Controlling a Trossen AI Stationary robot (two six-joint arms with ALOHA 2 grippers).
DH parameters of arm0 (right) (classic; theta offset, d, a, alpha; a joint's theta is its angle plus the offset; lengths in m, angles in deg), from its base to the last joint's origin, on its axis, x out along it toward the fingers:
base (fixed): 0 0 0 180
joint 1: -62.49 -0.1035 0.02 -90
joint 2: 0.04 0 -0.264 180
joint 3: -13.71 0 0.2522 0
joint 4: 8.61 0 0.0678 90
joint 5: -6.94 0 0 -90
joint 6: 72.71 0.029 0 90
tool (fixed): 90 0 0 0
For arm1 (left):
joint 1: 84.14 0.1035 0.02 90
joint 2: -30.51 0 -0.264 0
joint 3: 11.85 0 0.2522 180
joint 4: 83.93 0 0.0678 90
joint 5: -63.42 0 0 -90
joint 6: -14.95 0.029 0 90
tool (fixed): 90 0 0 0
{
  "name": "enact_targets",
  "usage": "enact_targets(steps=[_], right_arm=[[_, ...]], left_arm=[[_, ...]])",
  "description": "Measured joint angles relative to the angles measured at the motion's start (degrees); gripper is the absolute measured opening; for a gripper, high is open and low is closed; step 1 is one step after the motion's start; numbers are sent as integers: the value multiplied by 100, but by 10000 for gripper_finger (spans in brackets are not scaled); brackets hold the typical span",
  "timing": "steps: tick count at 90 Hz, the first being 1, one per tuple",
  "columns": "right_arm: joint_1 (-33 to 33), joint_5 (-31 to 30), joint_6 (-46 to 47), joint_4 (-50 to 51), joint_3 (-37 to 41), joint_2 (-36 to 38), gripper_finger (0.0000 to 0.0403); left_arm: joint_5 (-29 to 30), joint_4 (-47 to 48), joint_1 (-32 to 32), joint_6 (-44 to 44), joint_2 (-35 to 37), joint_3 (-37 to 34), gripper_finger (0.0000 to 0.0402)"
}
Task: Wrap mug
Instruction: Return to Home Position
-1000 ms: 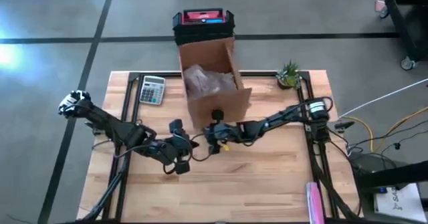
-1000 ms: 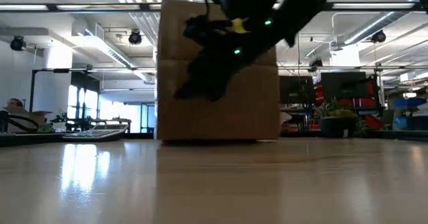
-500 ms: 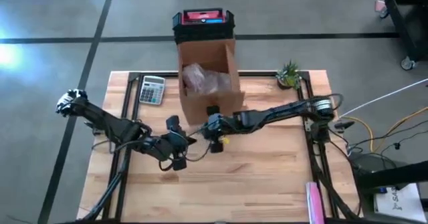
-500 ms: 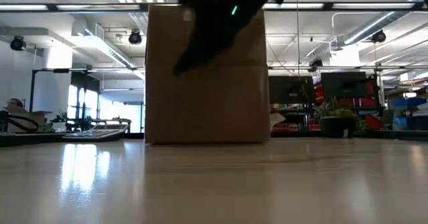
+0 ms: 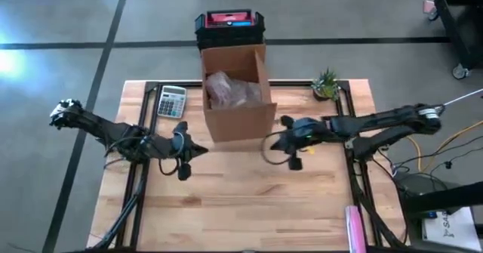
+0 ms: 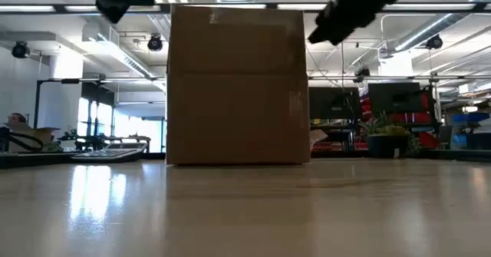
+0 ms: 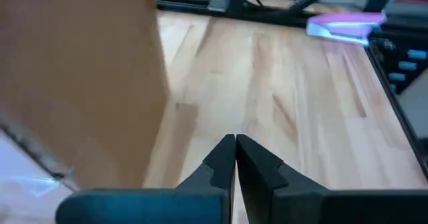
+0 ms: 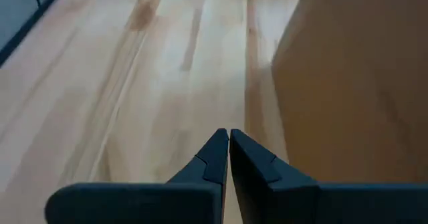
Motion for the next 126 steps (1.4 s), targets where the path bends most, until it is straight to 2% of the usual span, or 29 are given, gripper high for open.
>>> enact_targets(steps=[12, 24, 32, 38, 58, 81, 107, 126], right_arm=[[-6, 4, 651, -123, 734, 796, 2], [-7, 3, 1385, 87, 1089, 1416, 2], [-11, 0, 2048, 224, 1148, 1661, 2], [-15, -2, 2039, 379, 1295, 1806, 2], [-52, -1, 1807, -1, 2263, 2719, 2], [-47, -187, 1747, -280, 3133, 4301, 3], [-24, -372, 1534, -545, 3901, 5784, 3], [-26, -407, 1330, -716, 4165, 6358, 3]], left_arm=[[-409, -851, 345, 393, 439, -788, 0], [-46, -895, 401, 141, 755, -1214, 0], [-35, -1191, 399, -320, 851, -1414, 0], [-28, -1339, 393, -401, 816, -1571, 0], [-173, -1930, 353, -375, 715, -2174, 0], [-167, -3909, 449, 361, 1071, -3157, 0], [-273, -3902, 661, 428, 1953, -3508, 0], [-471, -3223, 746, 454, 2537, -3533, 0]])
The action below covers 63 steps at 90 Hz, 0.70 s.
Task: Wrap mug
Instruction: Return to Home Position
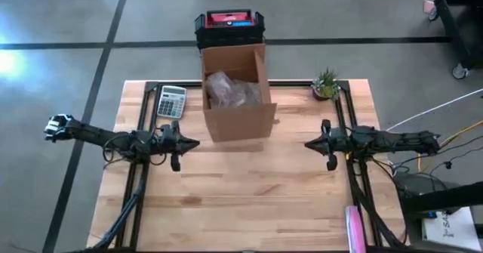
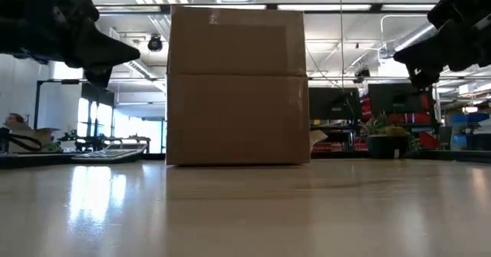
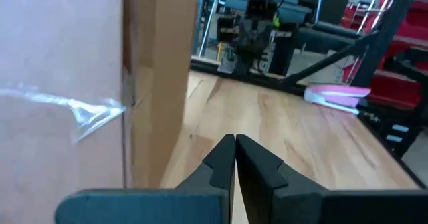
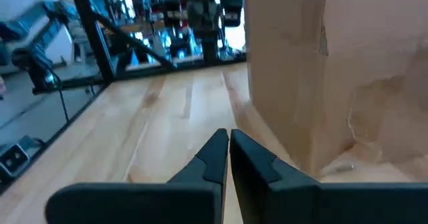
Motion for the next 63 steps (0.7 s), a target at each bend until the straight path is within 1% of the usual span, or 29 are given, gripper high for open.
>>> enact_targets(steps=[14, 20, 25, 39, 45, 52, 56, 63], right_arm=[[0, -3, -45, -300, 101, -61, 3], [0, 2, -44, -492, 173, -144, 3], [0, 31, -17, -583, 212, -206, 3], [0, 61, 70, -601, 225, -394, 3], [0, 60, 70, -605, 227, -444, 3], [0, 59, 70, -611, 229, -479, 3], [0, 61, 50, -660, 251, -471, 3], [0, 61, 5, -710, 274, -463, 3]], left_arm=[[-15, 273, 14, 59, 477, -7, 0], [-169, 301, 16, 121, 713, -43, 0], [-287, 314, 16, 198, 921, -115, 0], [-352, 372, 29, 271, 1687, -491, 0], [-666, 782, 58, 241, 2021, -487, 0], [-1248, 1038, 185, 370, 2425, -489, 0], [-1382, 1017, 330, 441, 2416, -490, 0], [-1444, 1204, 663, 483, 2409, -490, 0]])
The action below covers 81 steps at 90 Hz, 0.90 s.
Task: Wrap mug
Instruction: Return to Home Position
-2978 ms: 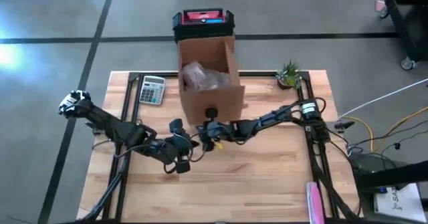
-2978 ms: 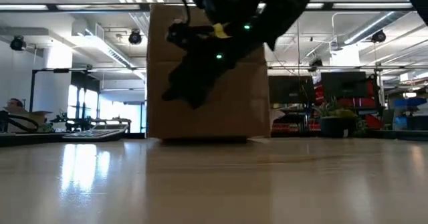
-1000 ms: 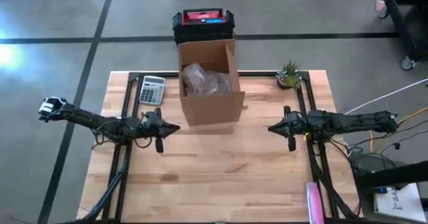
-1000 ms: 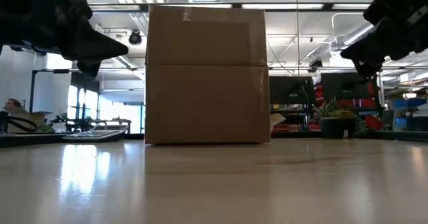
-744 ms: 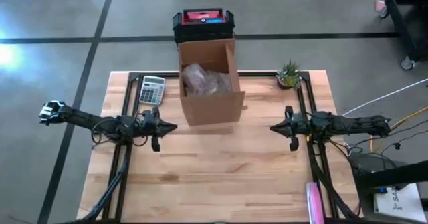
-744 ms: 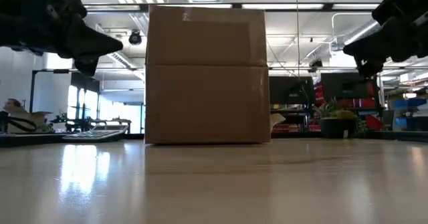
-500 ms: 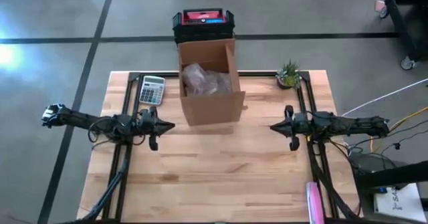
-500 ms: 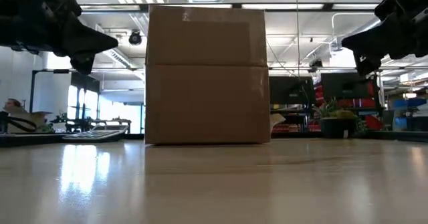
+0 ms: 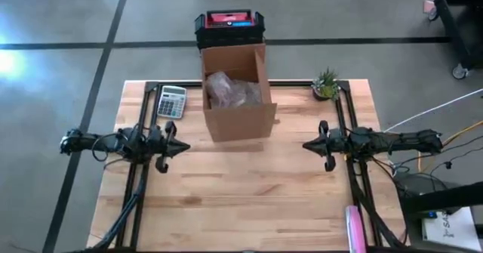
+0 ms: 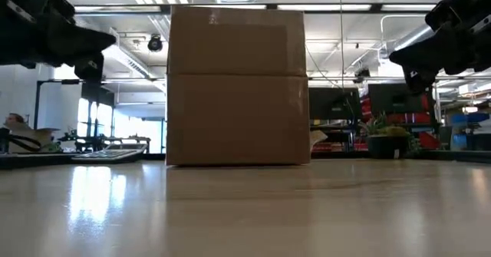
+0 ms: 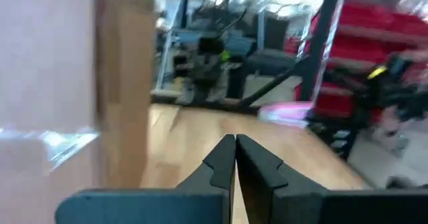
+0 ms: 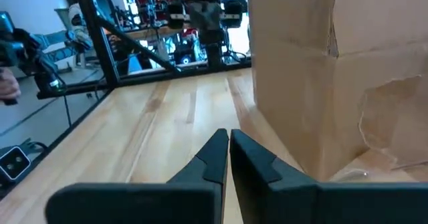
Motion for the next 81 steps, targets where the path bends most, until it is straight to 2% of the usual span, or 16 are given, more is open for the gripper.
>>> enact_targets(steps=[9, 31, 42, 65, 81], right_arm=[[0, 0, -83, 1, 0, -8, 3], [0, 2, -210, 4, 0, -10, 3], [0, 2, -232, 5, 0, -8, 3], [0, 9, -127, 7, 2, -21, 3], [0, 11, -25, 7, 2, -41, 3]], left_arm=[[-138, 121, 577, -93, 14, 0, 0], [-1613, -145, 1896, -113, 14, -4, 0], [-1708, -95, 2283, -152, 14, -4, 0], [-1703, -125, 2343, -177, 14, -6, 0], [-1570, -254, 2024, -242, 9, -7, 0]])
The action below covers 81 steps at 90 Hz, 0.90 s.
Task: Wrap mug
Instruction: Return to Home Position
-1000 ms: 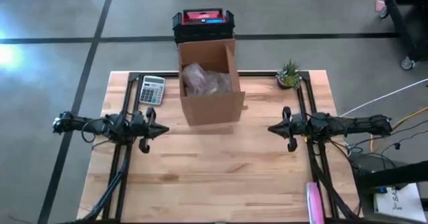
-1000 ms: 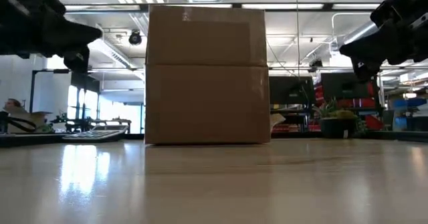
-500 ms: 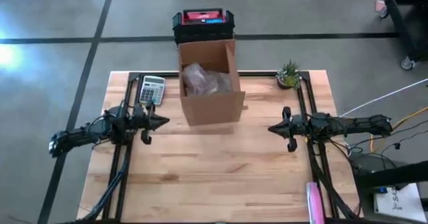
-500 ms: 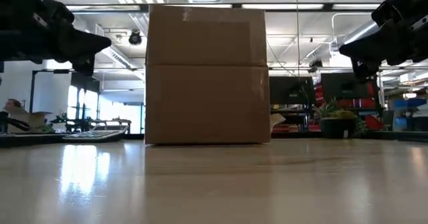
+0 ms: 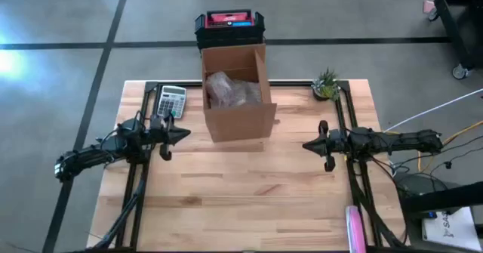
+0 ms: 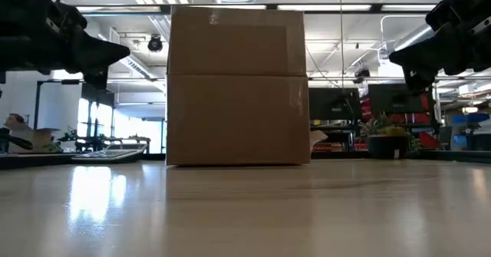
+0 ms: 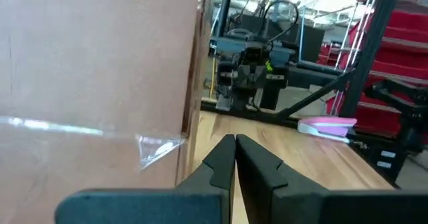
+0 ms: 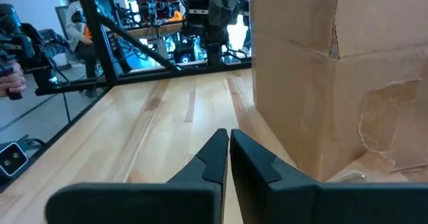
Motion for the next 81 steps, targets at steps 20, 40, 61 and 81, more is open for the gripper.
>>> enact_targets(steps=[20, 40, 61, 81], right_arm=[[0, 10, 47, 2, 2, -42, 3], [0, 15, 79, 4, 2, -44, 2], [-2, 33, 19, 9, 2, -189, 3], [-1, 32, 90, 3, 3, -348, 2]], left_arm=[[1205, 116, -1135, 387, 1, 0, 0], [1452, 384, -1432, 167, 6, 0, 0], [1393, 393, -1431, 105, -121, -1, 0], [1275, 406, -1435, 49, -528, -2, 0]])
